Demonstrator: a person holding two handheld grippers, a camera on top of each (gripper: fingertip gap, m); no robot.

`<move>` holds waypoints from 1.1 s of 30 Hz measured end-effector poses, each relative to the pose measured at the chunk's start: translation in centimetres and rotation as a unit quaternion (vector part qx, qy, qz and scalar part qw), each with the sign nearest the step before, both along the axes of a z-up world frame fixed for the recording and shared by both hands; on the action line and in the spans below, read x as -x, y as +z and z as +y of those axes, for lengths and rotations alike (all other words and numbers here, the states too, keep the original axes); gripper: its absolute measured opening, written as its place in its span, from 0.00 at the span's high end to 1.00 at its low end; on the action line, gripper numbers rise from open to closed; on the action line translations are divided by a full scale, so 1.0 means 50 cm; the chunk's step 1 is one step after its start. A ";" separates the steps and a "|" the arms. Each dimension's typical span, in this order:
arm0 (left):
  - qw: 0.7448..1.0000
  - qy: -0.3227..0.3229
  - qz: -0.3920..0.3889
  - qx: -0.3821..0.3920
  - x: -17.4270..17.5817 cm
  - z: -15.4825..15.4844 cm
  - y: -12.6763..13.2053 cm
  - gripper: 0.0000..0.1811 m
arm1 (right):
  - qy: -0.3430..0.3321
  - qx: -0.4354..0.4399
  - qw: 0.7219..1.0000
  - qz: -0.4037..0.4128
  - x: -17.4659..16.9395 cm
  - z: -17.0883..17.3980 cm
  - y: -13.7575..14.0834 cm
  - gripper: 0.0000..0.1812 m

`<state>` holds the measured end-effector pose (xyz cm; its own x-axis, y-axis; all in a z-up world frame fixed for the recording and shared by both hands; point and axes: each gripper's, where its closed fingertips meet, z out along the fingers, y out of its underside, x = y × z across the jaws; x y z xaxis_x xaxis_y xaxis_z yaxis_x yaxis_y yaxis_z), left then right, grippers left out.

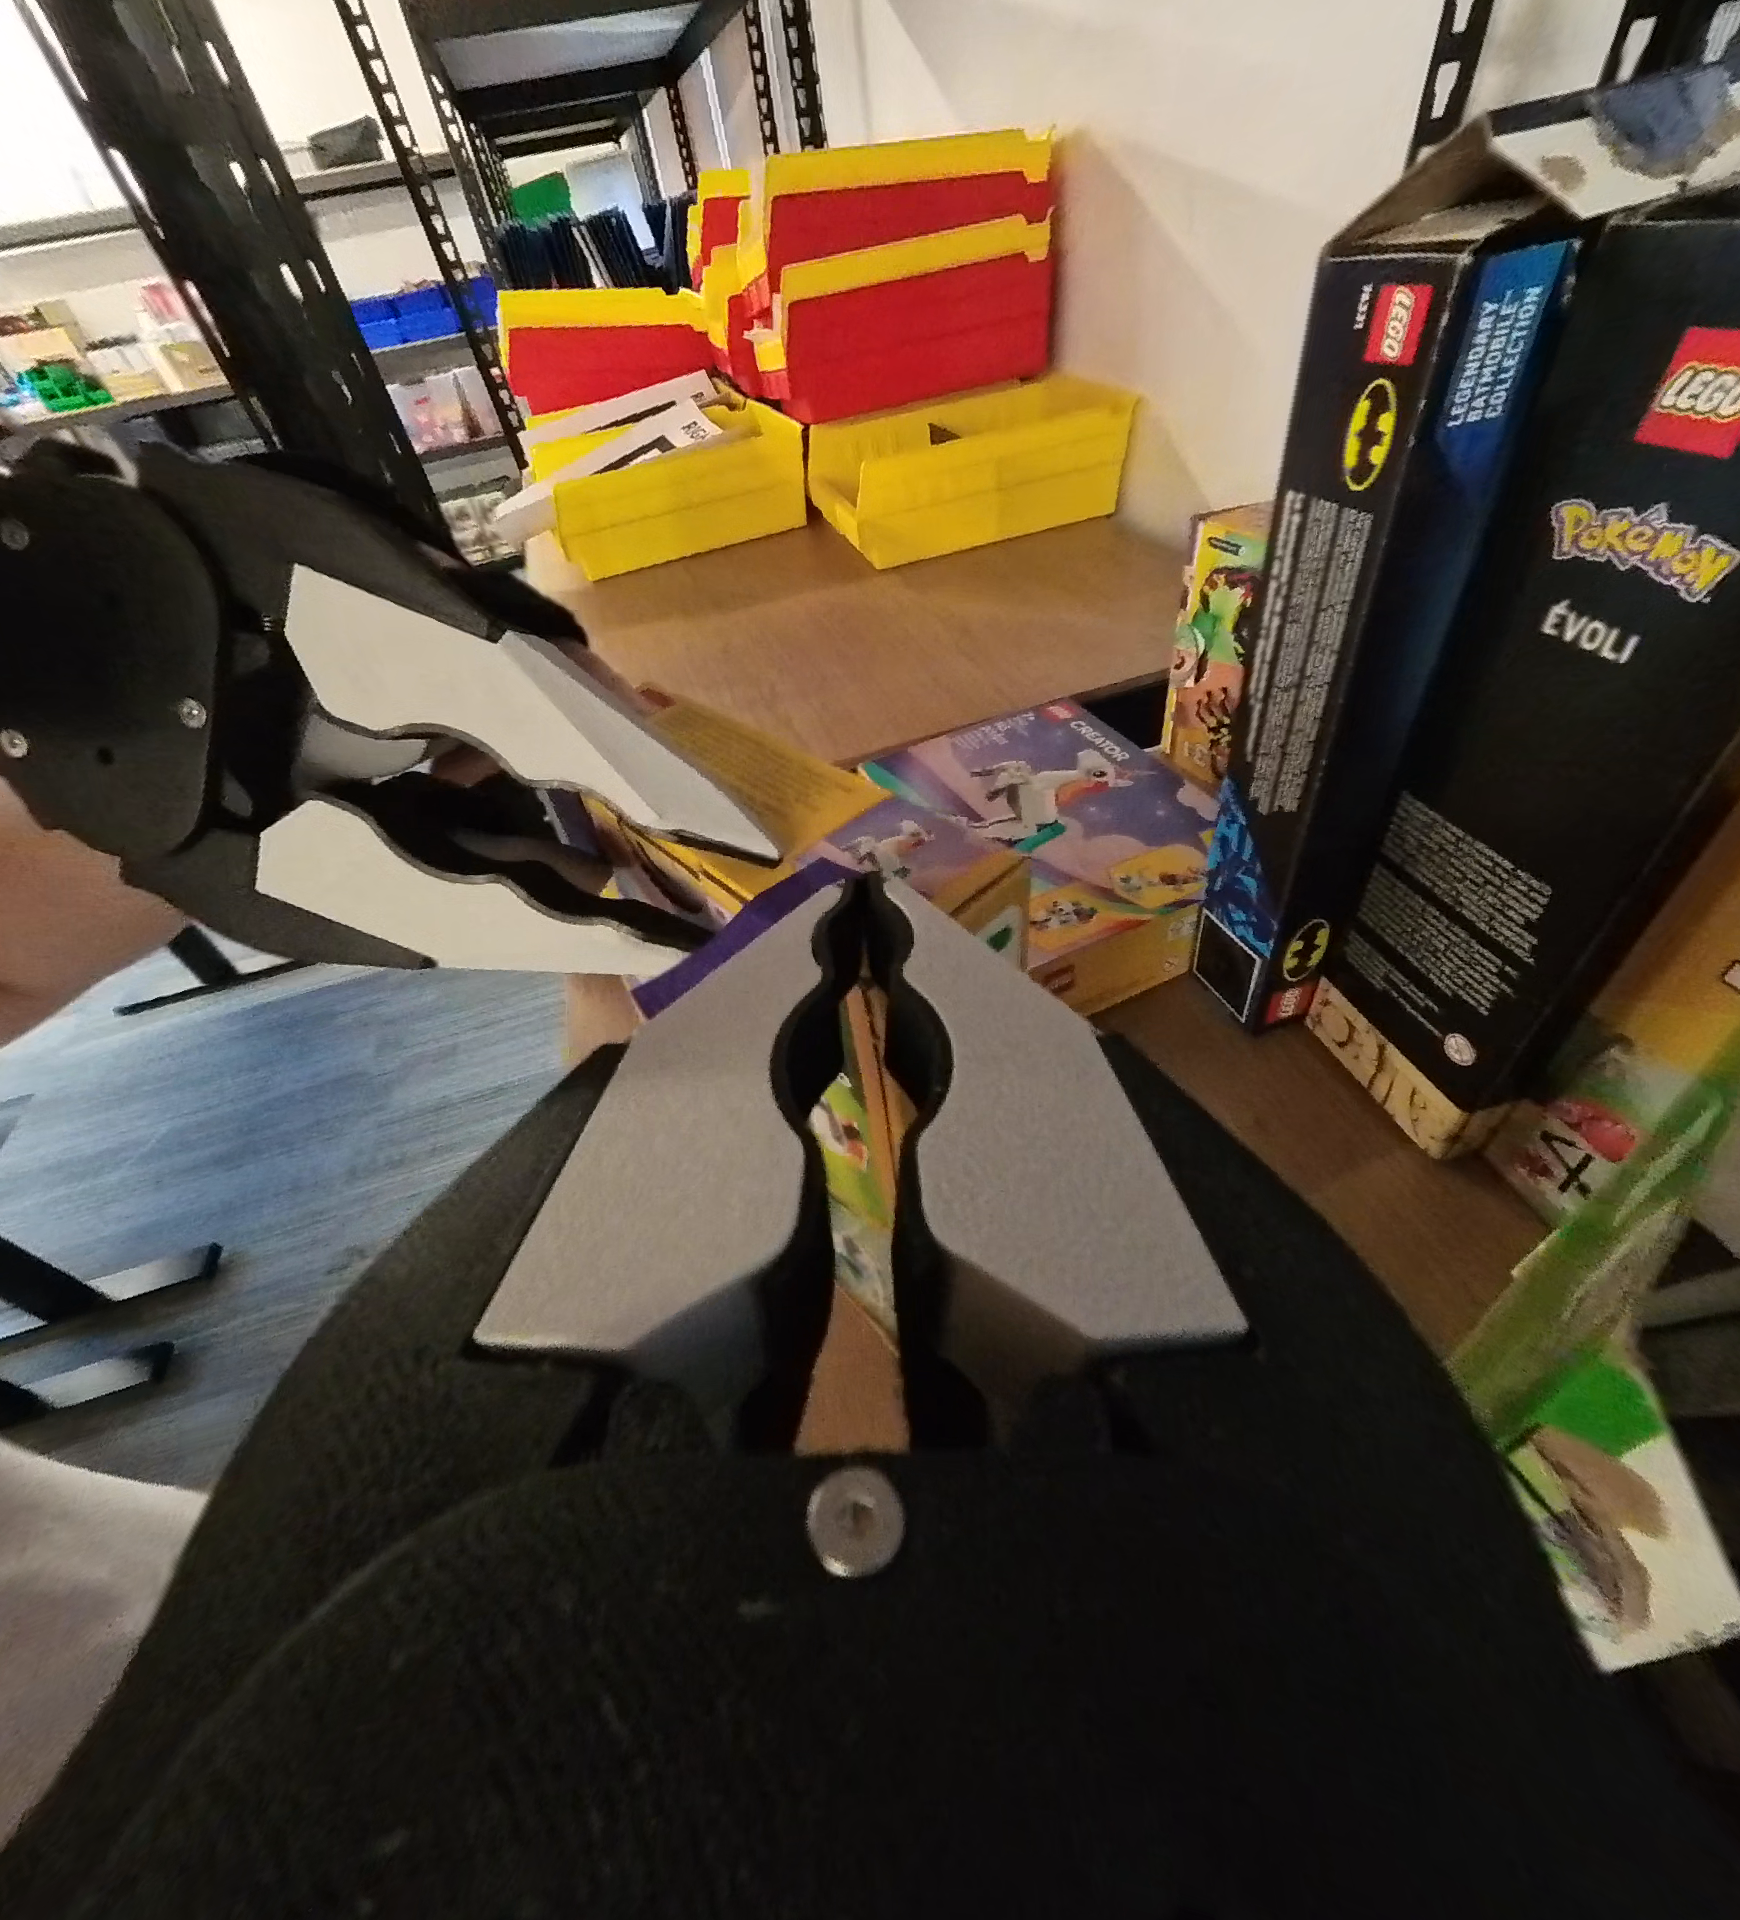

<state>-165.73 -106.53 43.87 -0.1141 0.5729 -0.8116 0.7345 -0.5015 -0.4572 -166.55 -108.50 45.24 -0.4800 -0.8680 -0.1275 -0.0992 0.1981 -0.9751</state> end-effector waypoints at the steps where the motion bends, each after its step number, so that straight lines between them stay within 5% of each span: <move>1: 1.000 -0.001 -0.002 0.002 -0.001 -0.001 -0.001 0.90 | -0.004 0.007 1.000 0.001 -0.001 0.000 0.000 1.00; 6: 1.000 -0.007 0.009 -0.013 -0.006 0.007 0.004 0.91 | -0.007 0.008 1.000 -0.019 -0.001 0.002 0.000 1.00; 10: 0.987 -0.054 0.060 -0.139 0.000 0.054 0.028 0.89 | -0.003 0.009 0.999 -0.032 -0.001 0.000 0.000 1.00; 13: 0.978 -0.047 0.114 -0.166 0.008 0.039 0.074 0.96 | 0.001 0.010 0.999 -0.039 -0.002 -0.001 0.001 1.00; 20: 0.974 0.028 0.072 -0.212 0.027 -0.025 0.026 0.97 | 0.006 0.016 0.998 -0.052 -0.002 -0.001 0.001 1.00; 28: 0.961 0.017 0.070 -0.267 0.036 -0.006 0.022 0.96 | 0.012 0.015 0.999 -0.051 -0.002 -0.003 0.001 1.00; 33: 0.971 0.027 0.048 -0.234 0.032 -0.013 0.019 0.96 | 0.012 0.013 0.998 -0.056 -0.003 -0.005 0.002 1.00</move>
<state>-167.32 -107.20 44.82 -0.2173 0.8672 -0.4480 0.6966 -0.1837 -0.6935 -166.40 -108.75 45.34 -0.4430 -0.8828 -0.1562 0.0067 0.1710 -0.9852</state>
